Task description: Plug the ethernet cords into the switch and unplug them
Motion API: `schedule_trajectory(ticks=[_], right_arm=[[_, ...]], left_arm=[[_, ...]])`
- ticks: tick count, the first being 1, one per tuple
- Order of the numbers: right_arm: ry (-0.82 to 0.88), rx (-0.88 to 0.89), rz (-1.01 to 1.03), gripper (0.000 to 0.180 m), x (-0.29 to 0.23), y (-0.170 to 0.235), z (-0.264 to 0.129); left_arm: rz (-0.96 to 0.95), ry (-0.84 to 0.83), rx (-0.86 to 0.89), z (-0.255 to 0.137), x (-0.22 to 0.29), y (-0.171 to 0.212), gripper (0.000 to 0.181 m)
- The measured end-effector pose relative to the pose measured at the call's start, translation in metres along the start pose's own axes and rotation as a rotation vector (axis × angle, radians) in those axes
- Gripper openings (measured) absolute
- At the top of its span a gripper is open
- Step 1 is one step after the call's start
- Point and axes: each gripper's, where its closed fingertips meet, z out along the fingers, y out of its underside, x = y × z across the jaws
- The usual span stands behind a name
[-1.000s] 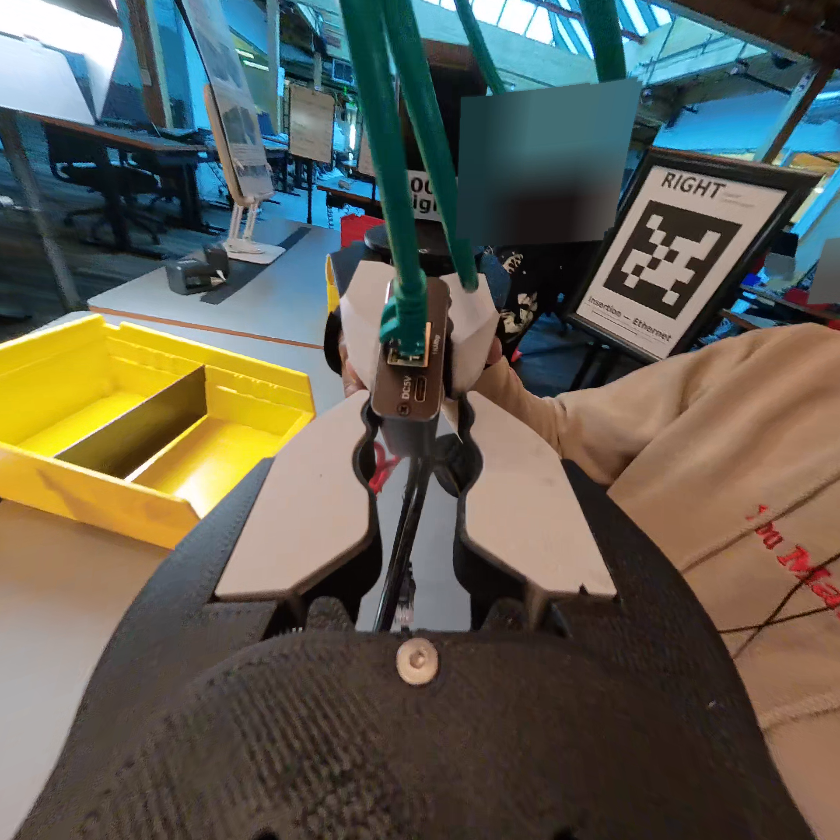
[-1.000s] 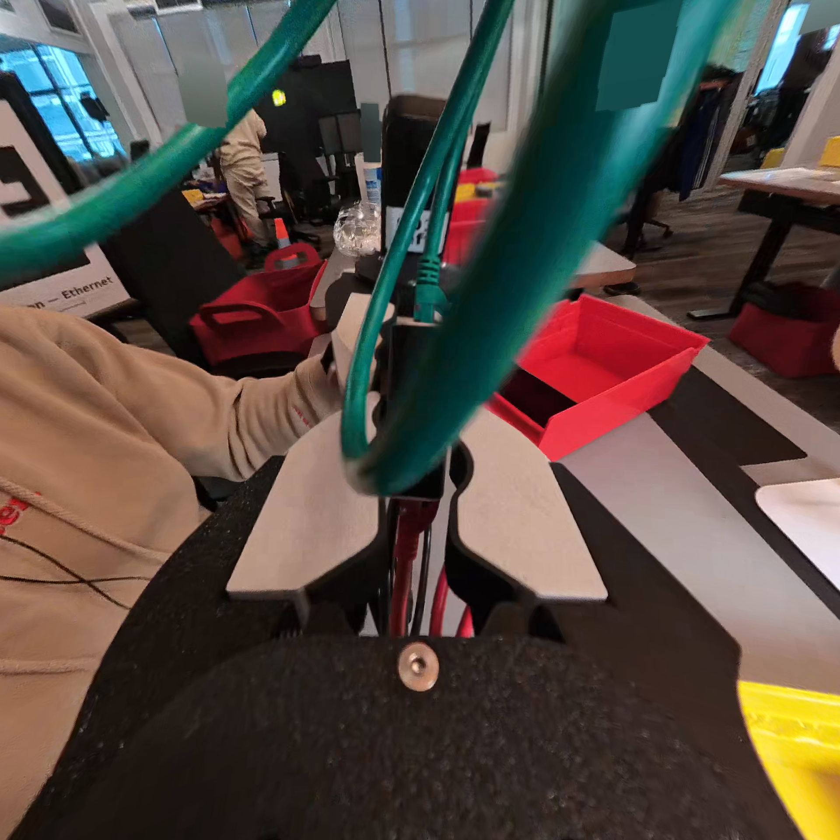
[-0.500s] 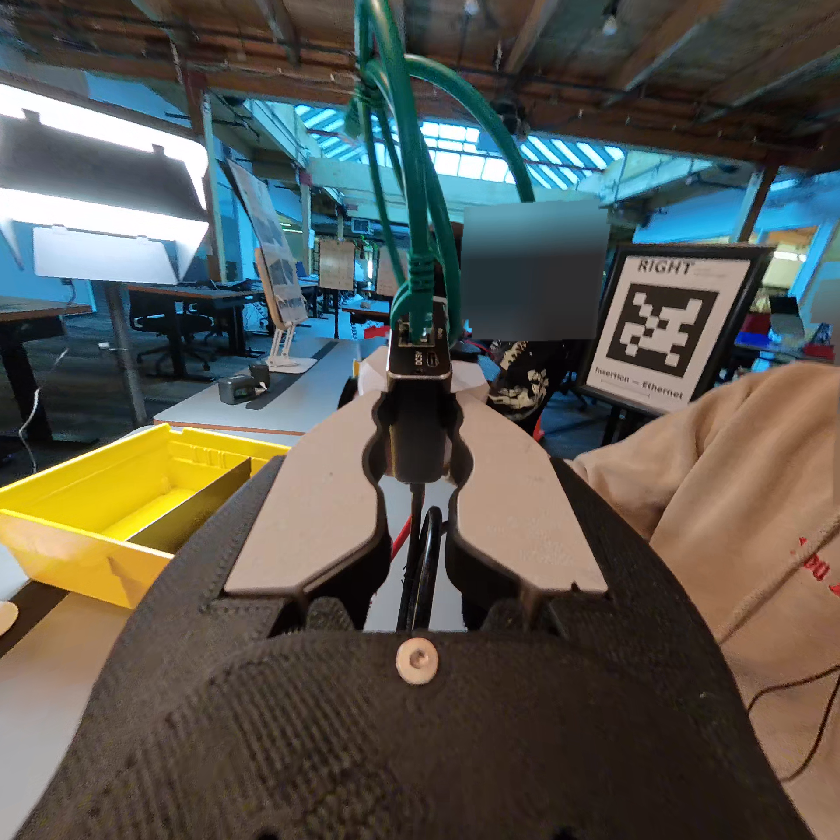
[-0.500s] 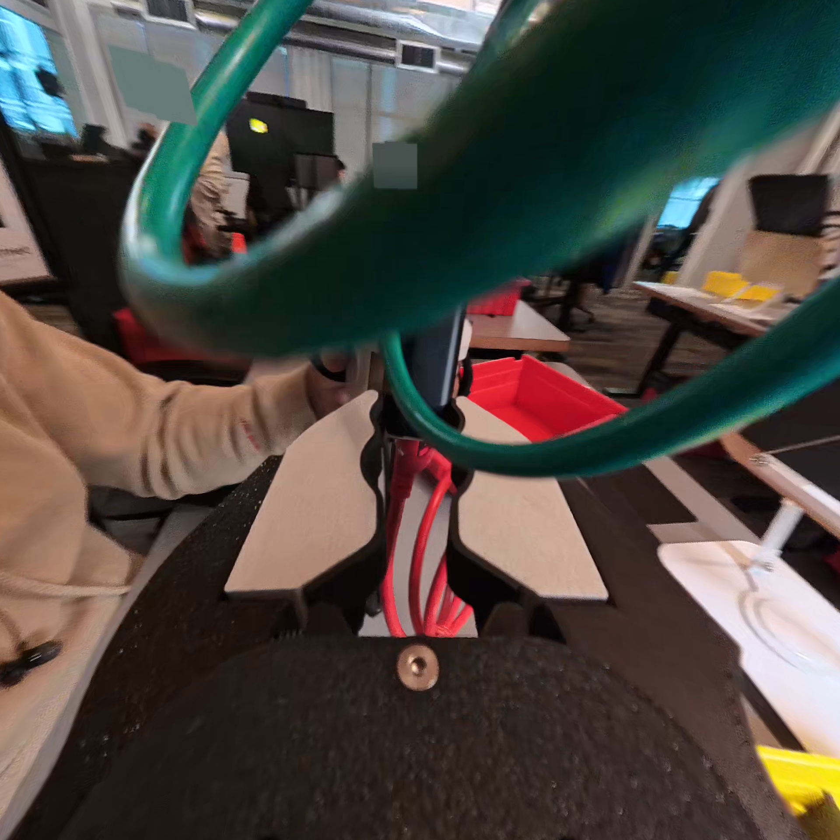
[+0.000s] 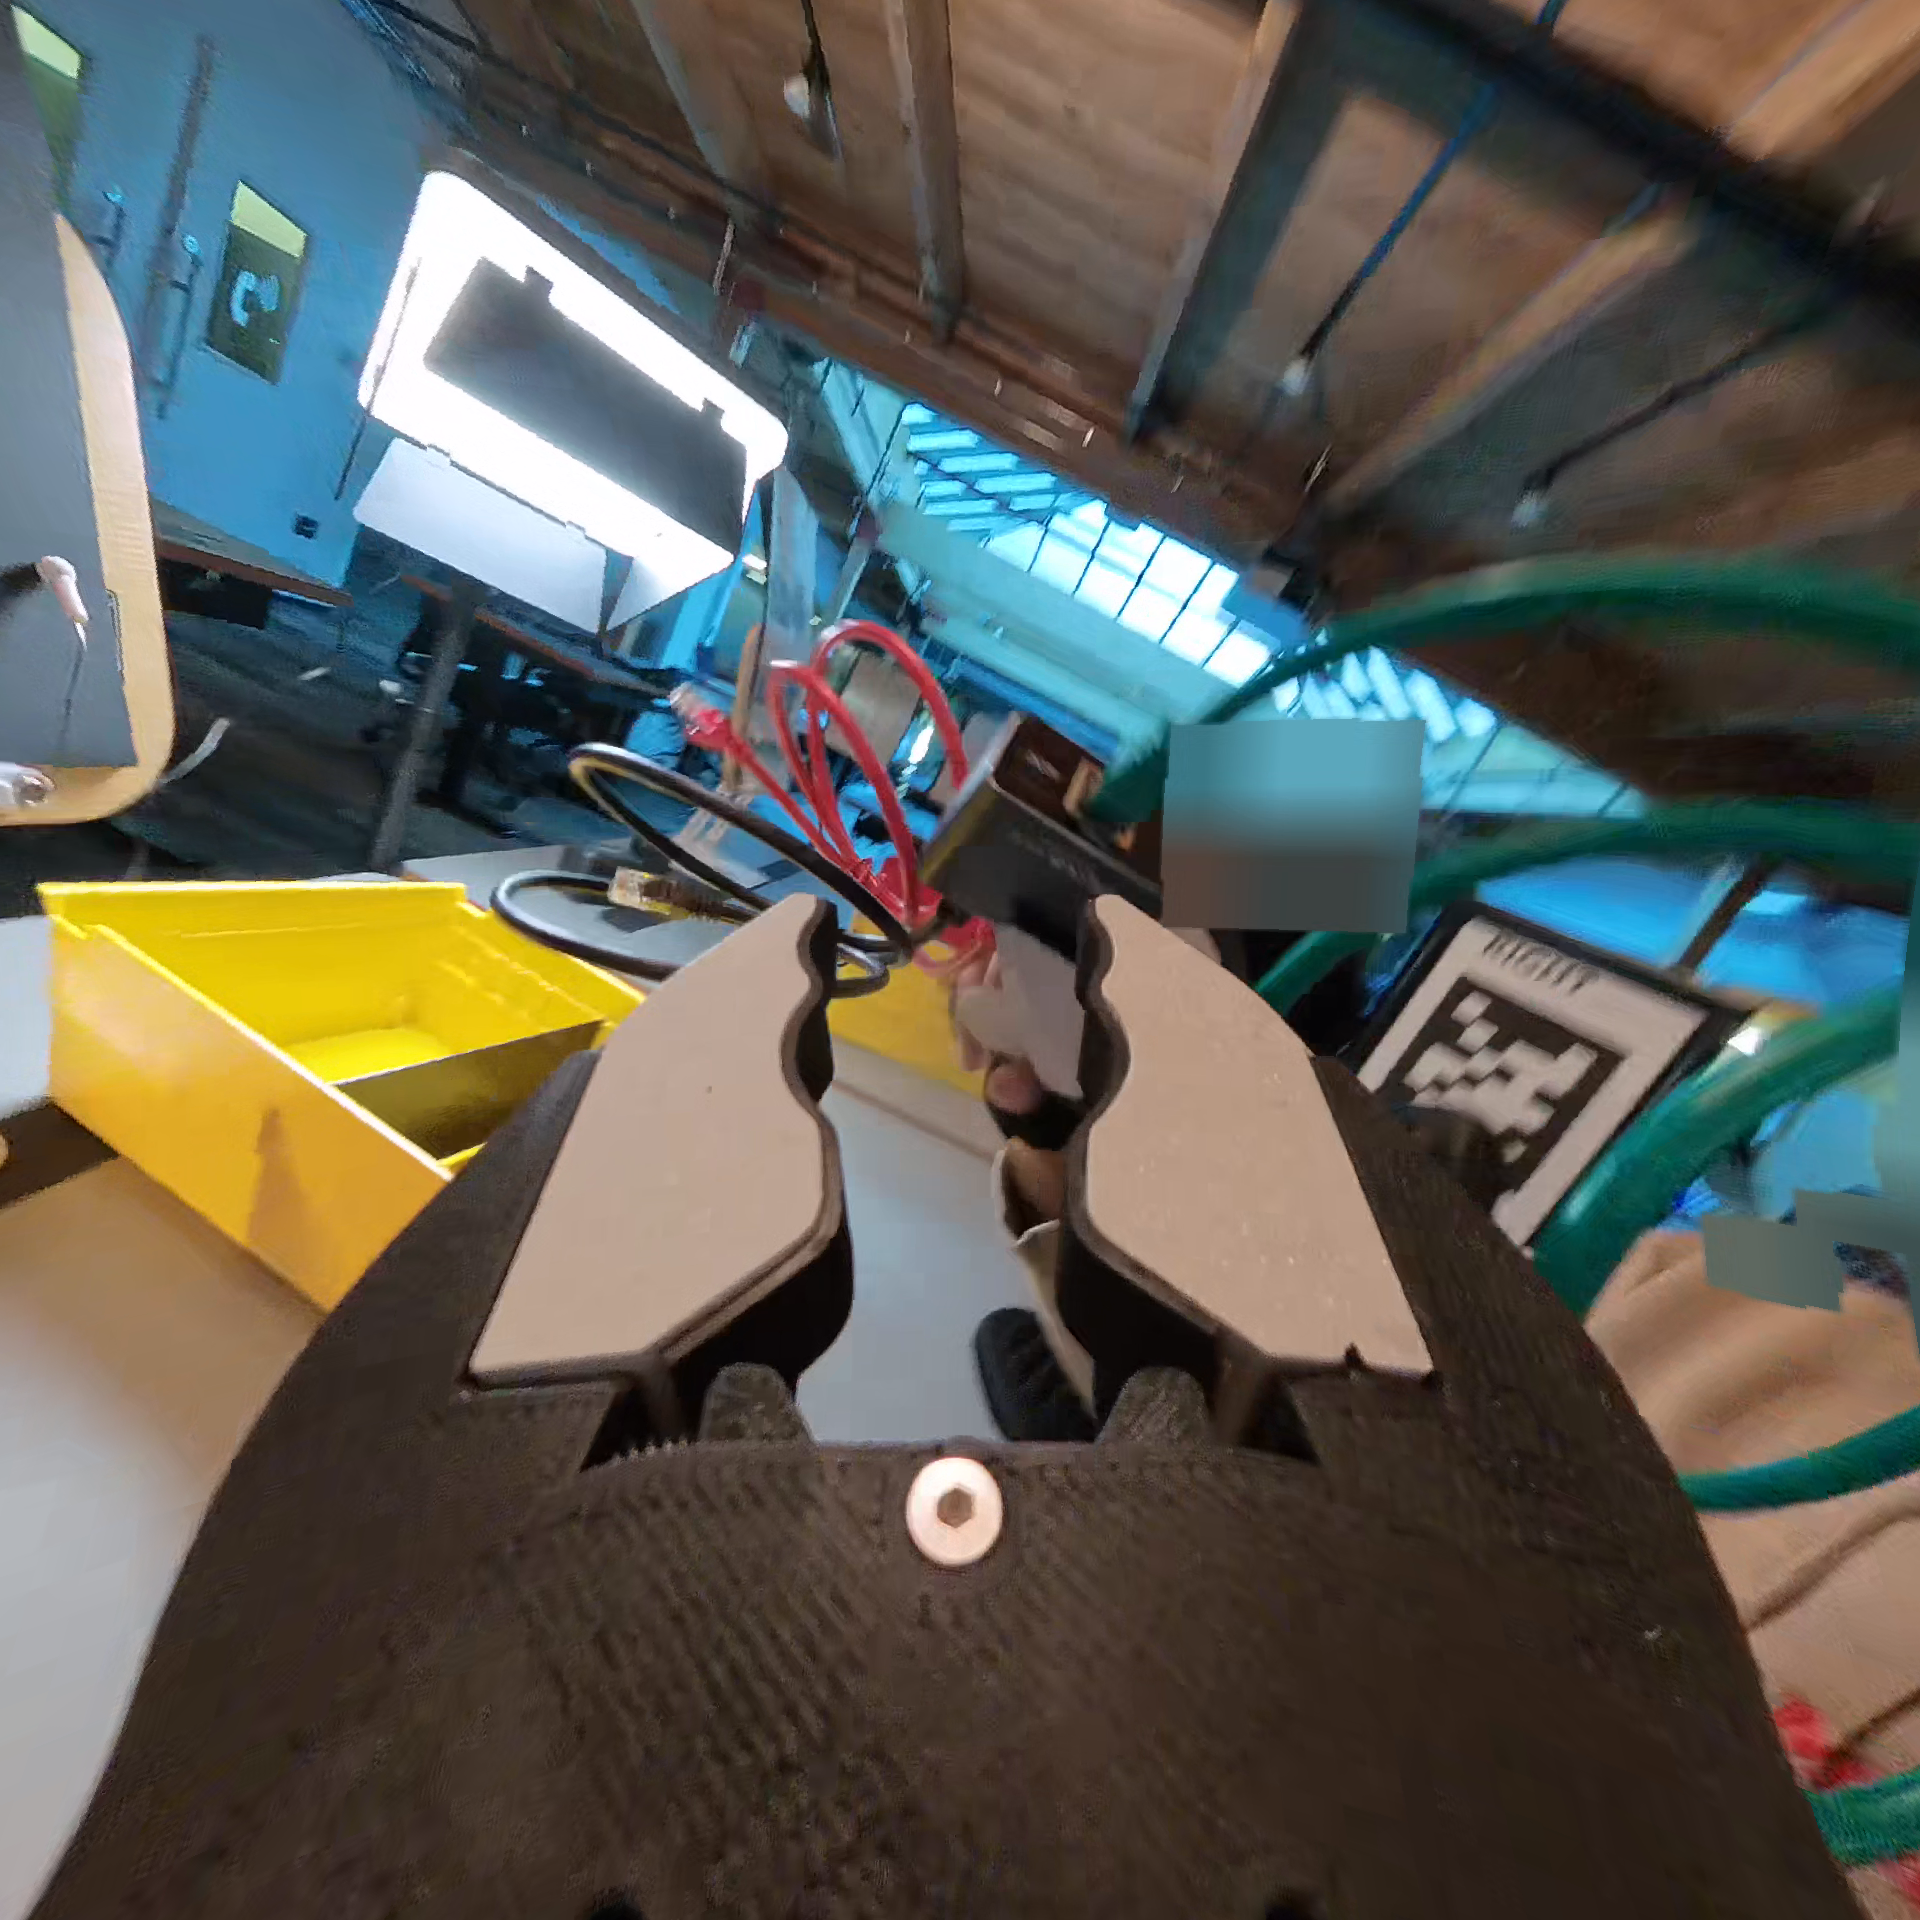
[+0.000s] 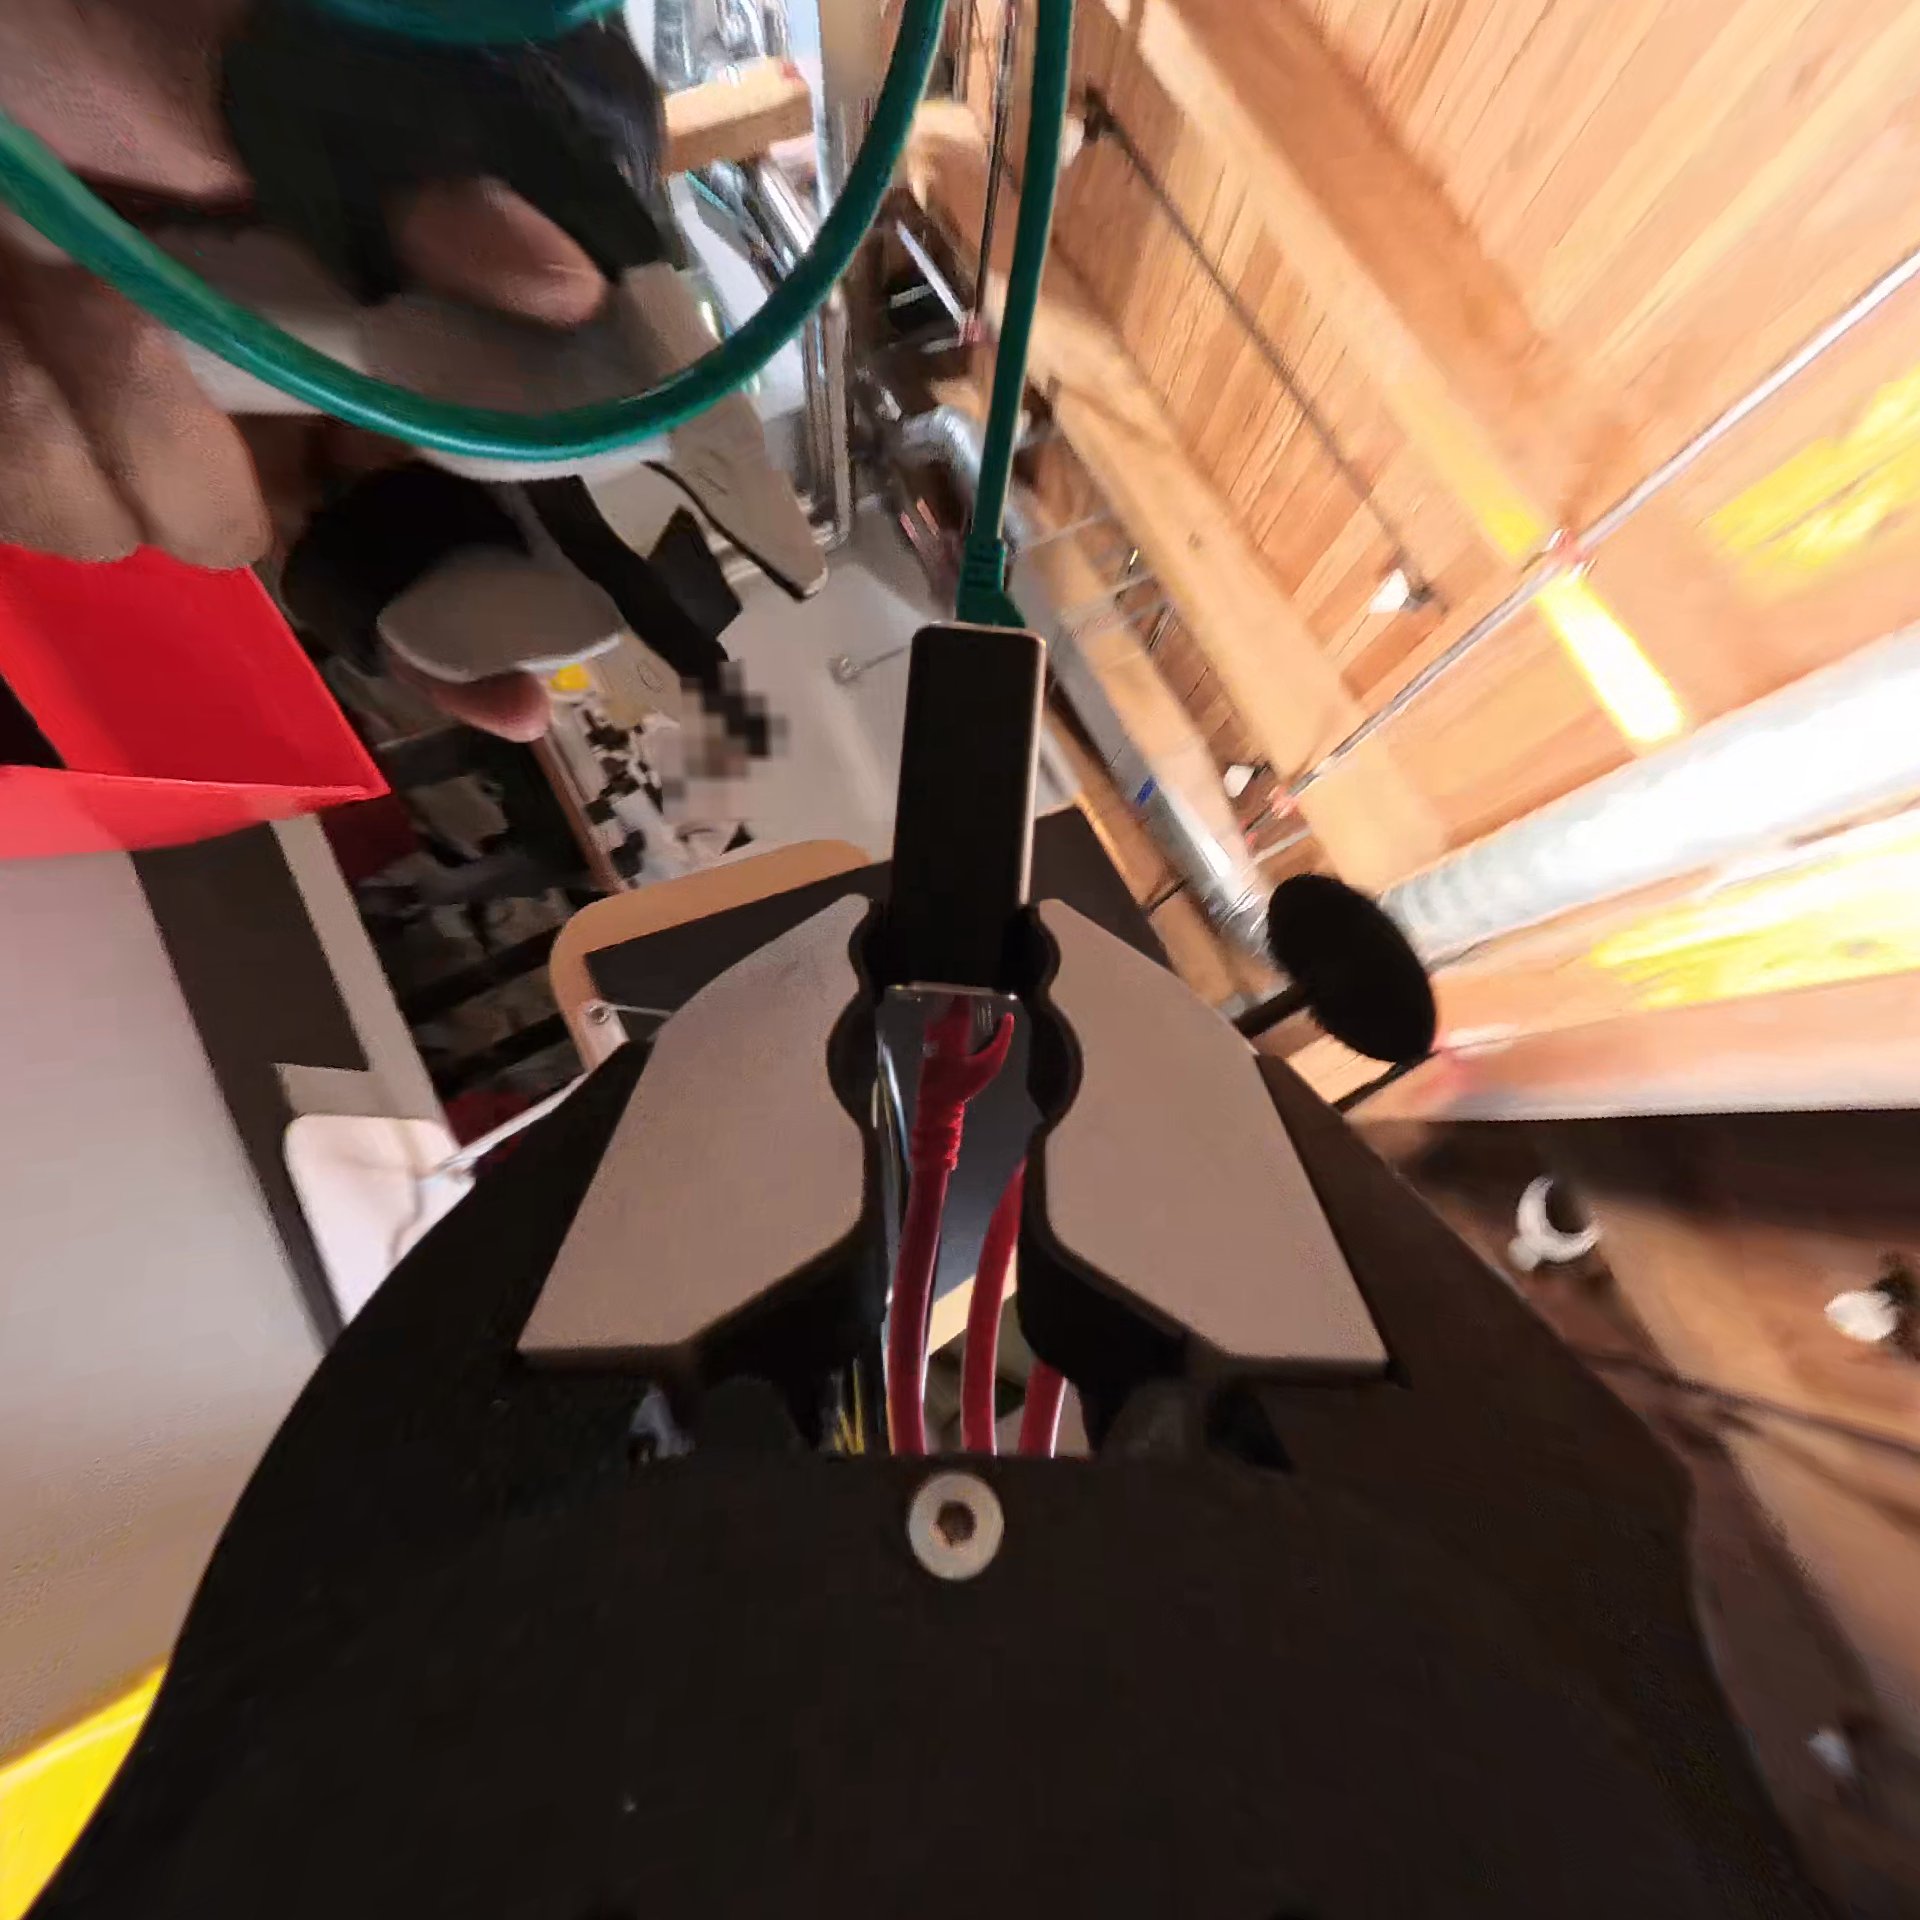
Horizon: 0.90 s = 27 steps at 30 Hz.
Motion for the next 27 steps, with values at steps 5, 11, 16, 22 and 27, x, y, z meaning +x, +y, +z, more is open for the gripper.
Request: schedule_trajectory(ticks=[5,11,16,22,27], right_arm=[[-0.008,0.128,-0.116,0.024,-0.024,-0.011,-0.004],[-0.12,0.175,-0.165,0.024,-0.067,-0.015,-0.002],[-0.156,0.153,-0.186,0.024,-0.078,-0.005,-0.001],[-0.178,0.116,-0.222,0.025,-0.085,0.008,0.001],[-0.147,0.045,-0.229,0.025,-0.082,0.021,0.006]], left_arm=[[-0.228,0.096,0.037,-0.016,-0.018,-0.005,0.043],[-0.345,0.321,-0.187,-0.011,0.002,0.031,0.047],[-0.39,0.273,-0.224,-0.012,-0.012,0.042,0.049],[-0.432,0.191,-0.271,-0.01,-0.029,0.057,0.05],[-0.422,0.205,-0.228,-0.006,-0.034,0.058,0.044]])
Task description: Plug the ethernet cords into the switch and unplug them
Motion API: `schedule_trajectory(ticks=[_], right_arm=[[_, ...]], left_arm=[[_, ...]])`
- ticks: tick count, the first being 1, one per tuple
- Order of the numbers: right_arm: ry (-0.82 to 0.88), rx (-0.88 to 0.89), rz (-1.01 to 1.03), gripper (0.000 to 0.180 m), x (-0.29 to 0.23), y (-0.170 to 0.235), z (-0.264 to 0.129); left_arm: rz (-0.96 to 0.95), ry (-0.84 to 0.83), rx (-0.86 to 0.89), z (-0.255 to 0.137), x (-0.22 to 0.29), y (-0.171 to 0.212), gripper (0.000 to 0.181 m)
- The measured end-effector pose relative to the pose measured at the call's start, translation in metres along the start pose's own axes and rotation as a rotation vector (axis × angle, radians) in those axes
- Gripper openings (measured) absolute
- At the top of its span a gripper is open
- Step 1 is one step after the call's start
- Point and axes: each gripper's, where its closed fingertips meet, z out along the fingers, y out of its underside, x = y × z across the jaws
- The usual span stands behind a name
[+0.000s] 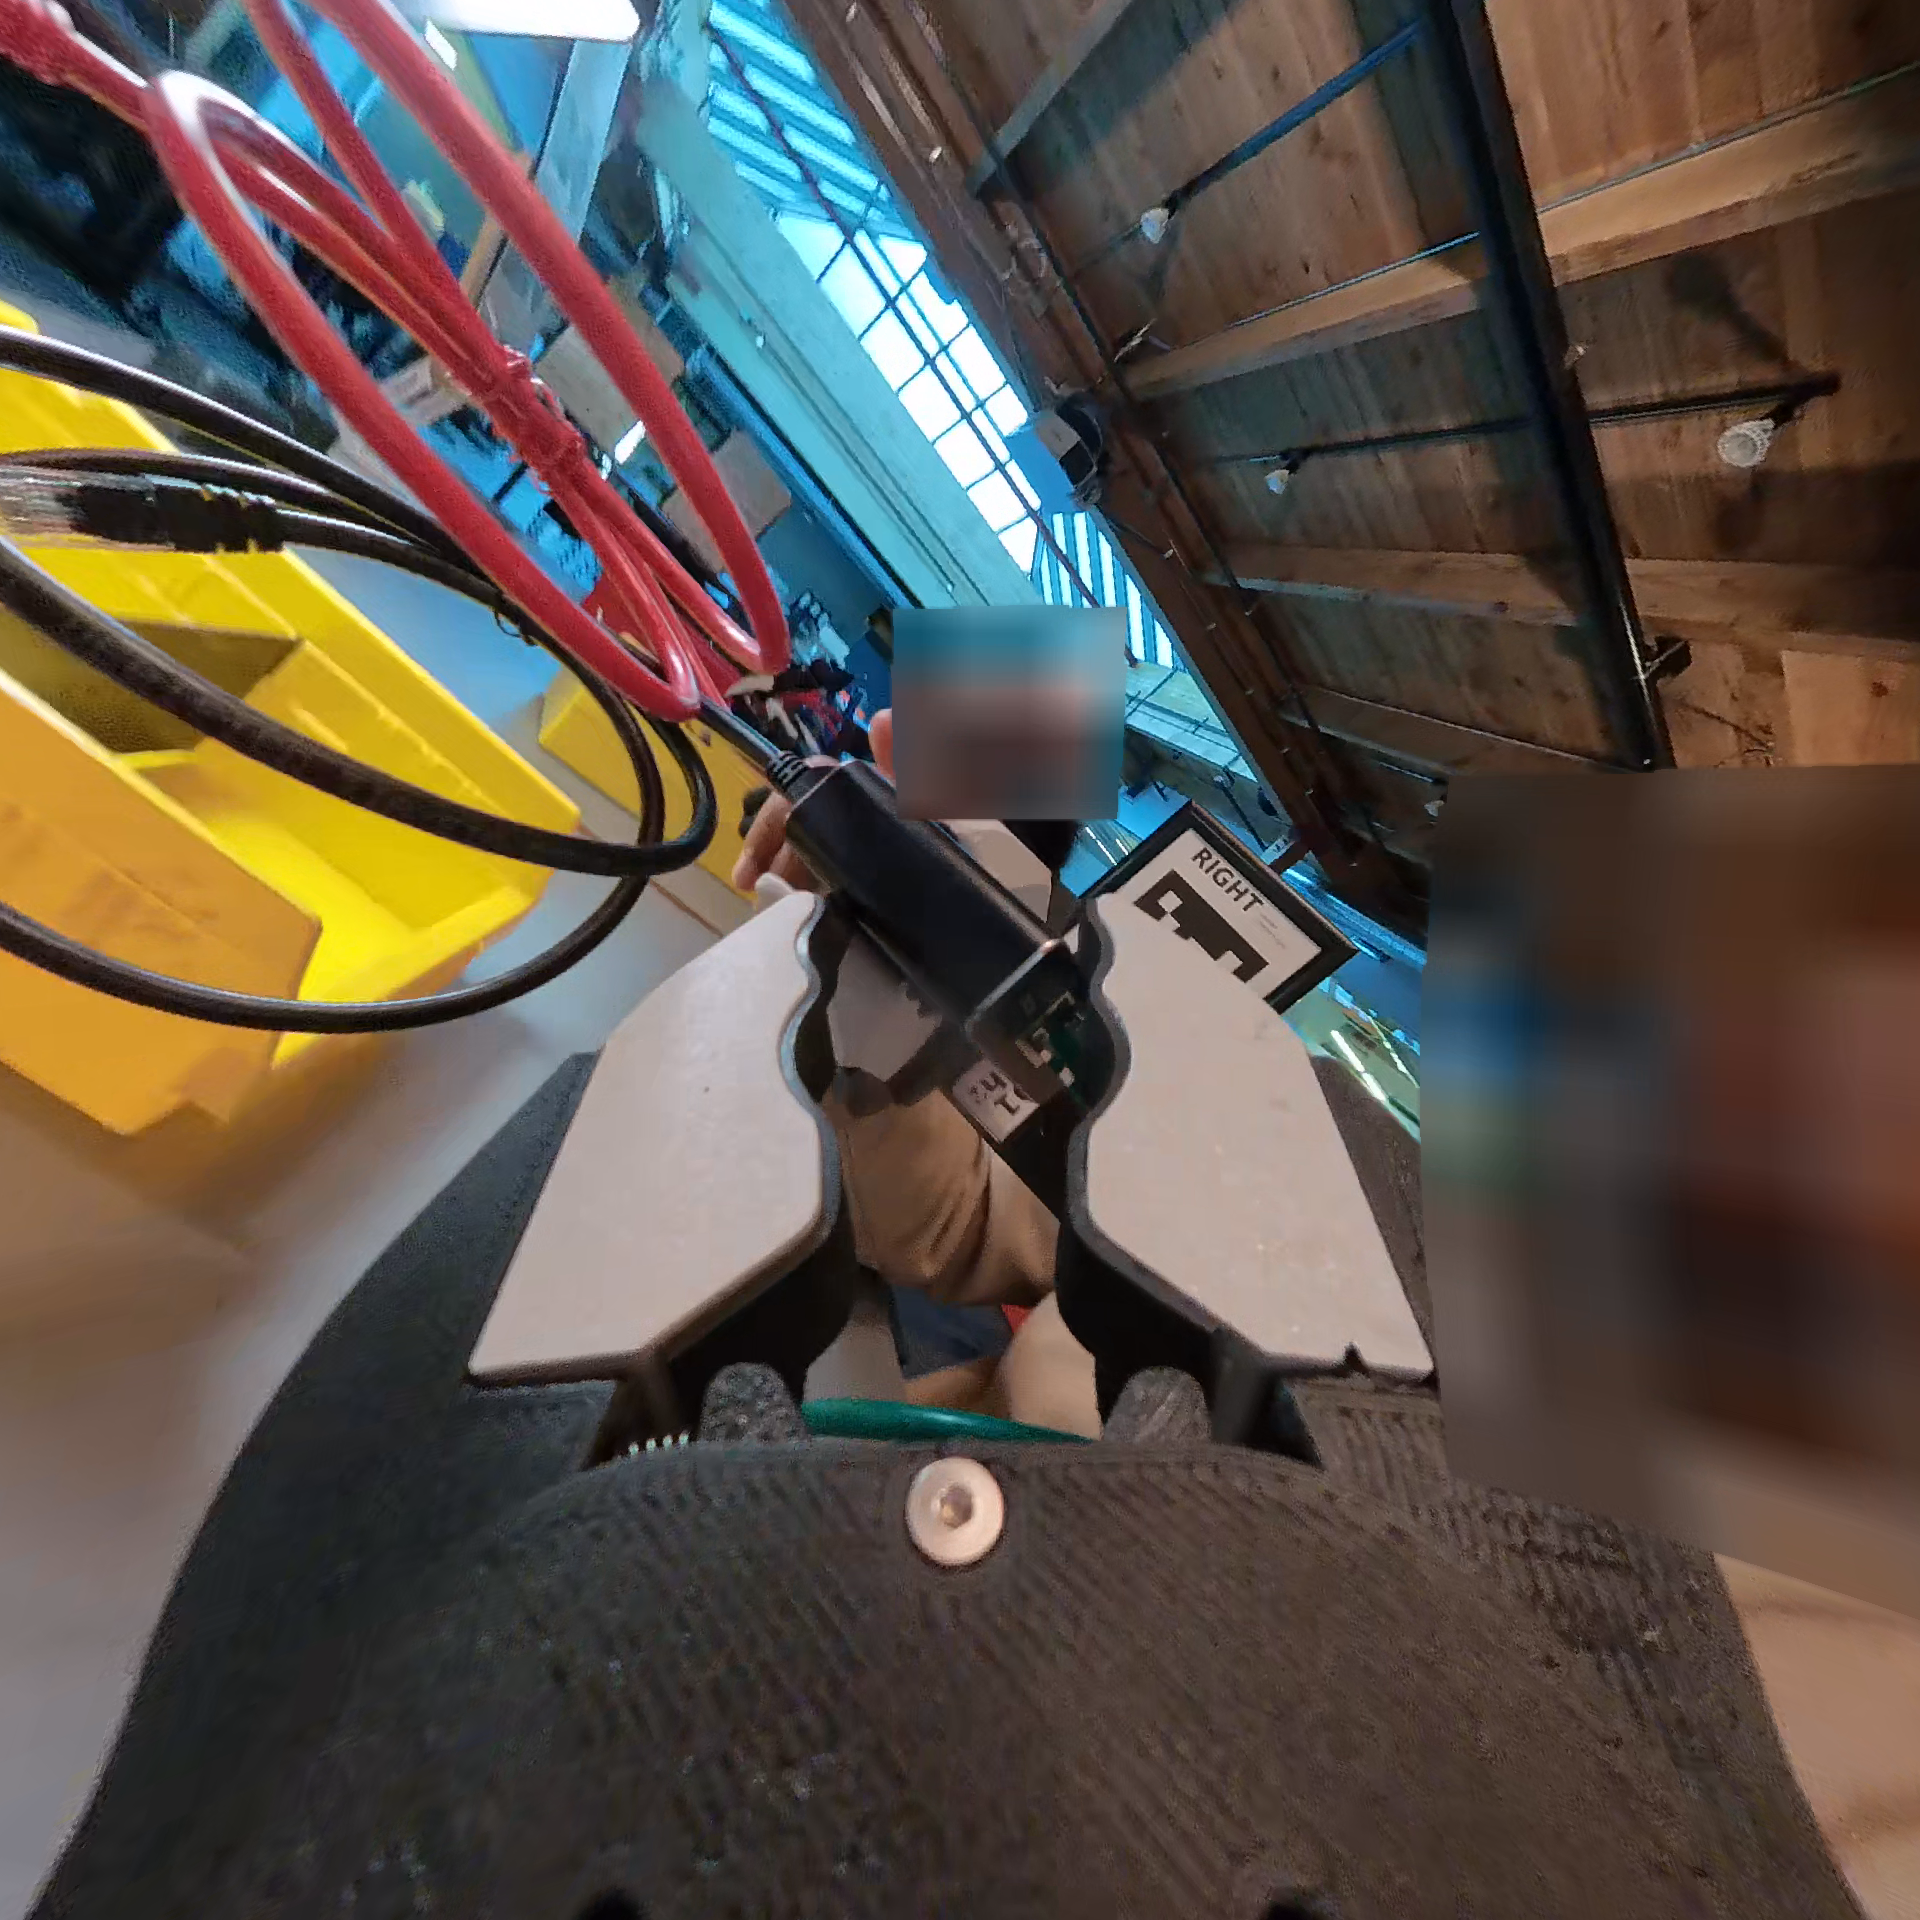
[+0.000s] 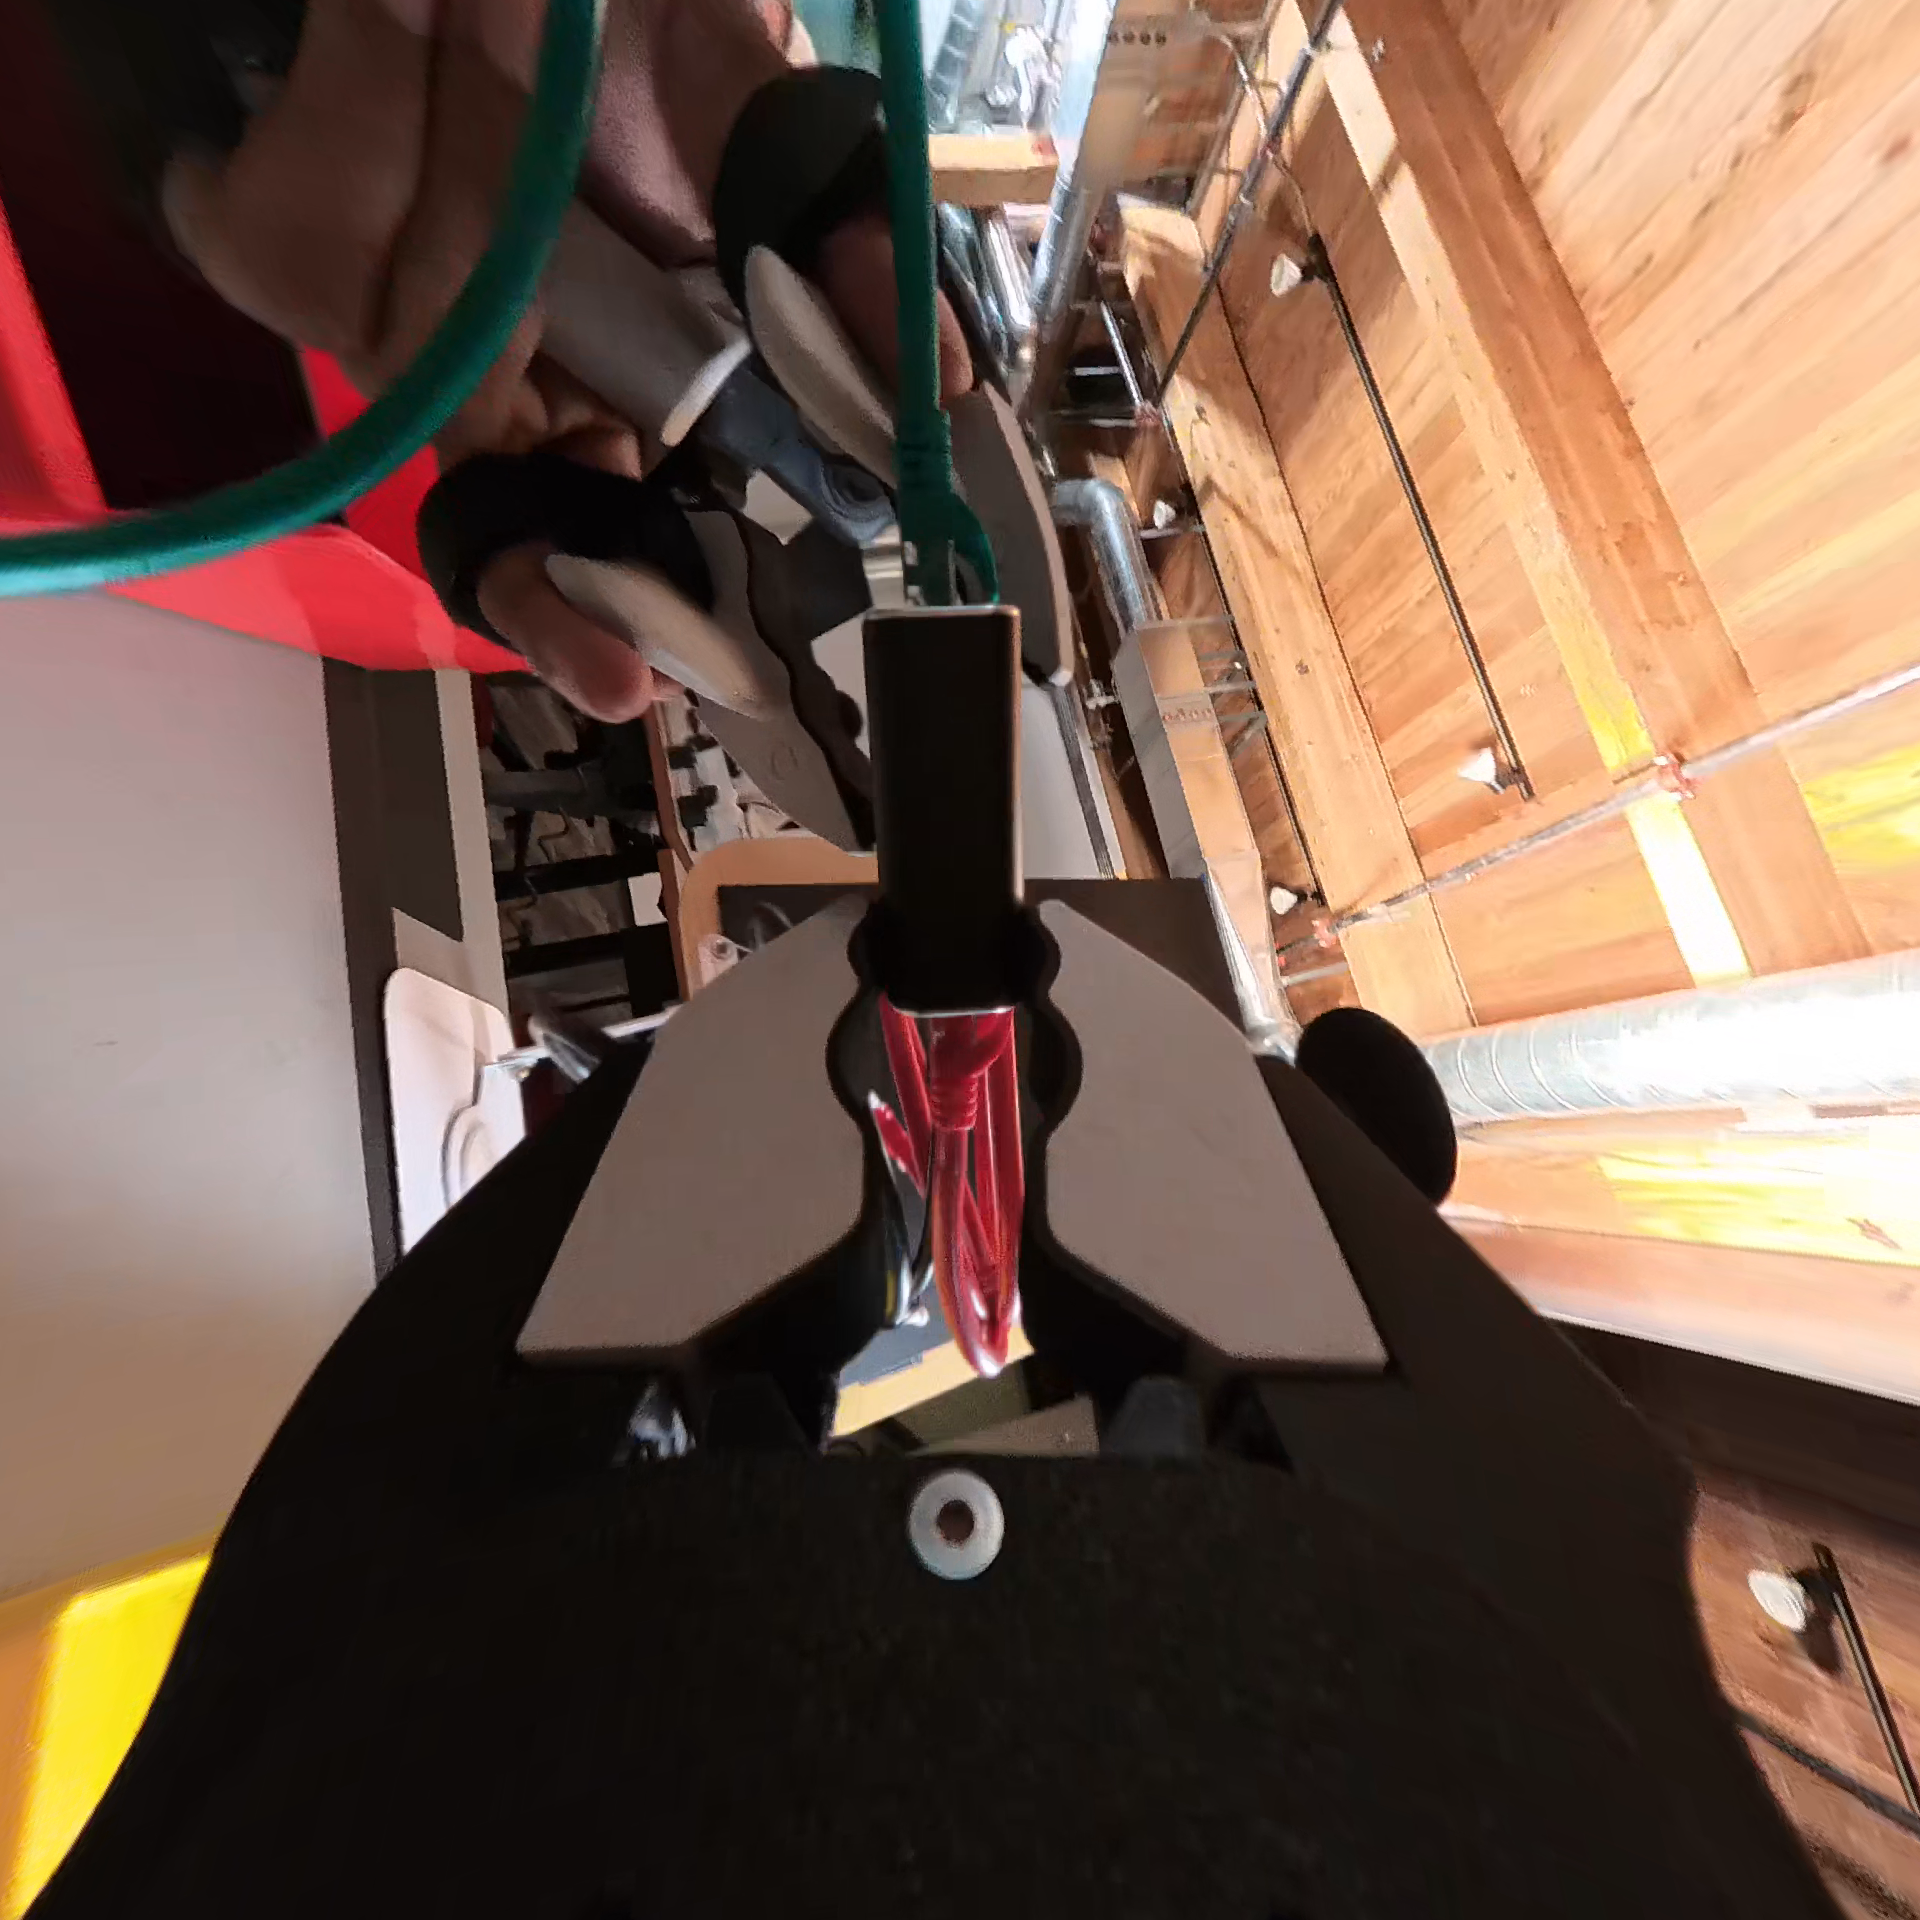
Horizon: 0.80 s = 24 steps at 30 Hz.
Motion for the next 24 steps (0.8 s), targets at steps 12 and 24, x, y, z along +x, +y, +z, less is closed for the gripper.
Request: schedule_trajectory(ticks=[12,24], right_arm=[[0.1,-0.061,0.255,0.0,0.021,0.002,0.002],[-0.013,-0.112,0.457,0.0,0.003,0.035,0.005]], left_arm=[[0.181,-0.085,0.107,-0.012,-0.002,-0.017,0.0],[0.18,-0.171,0.085,-0.018,-0.019,-0.016,0.0]])
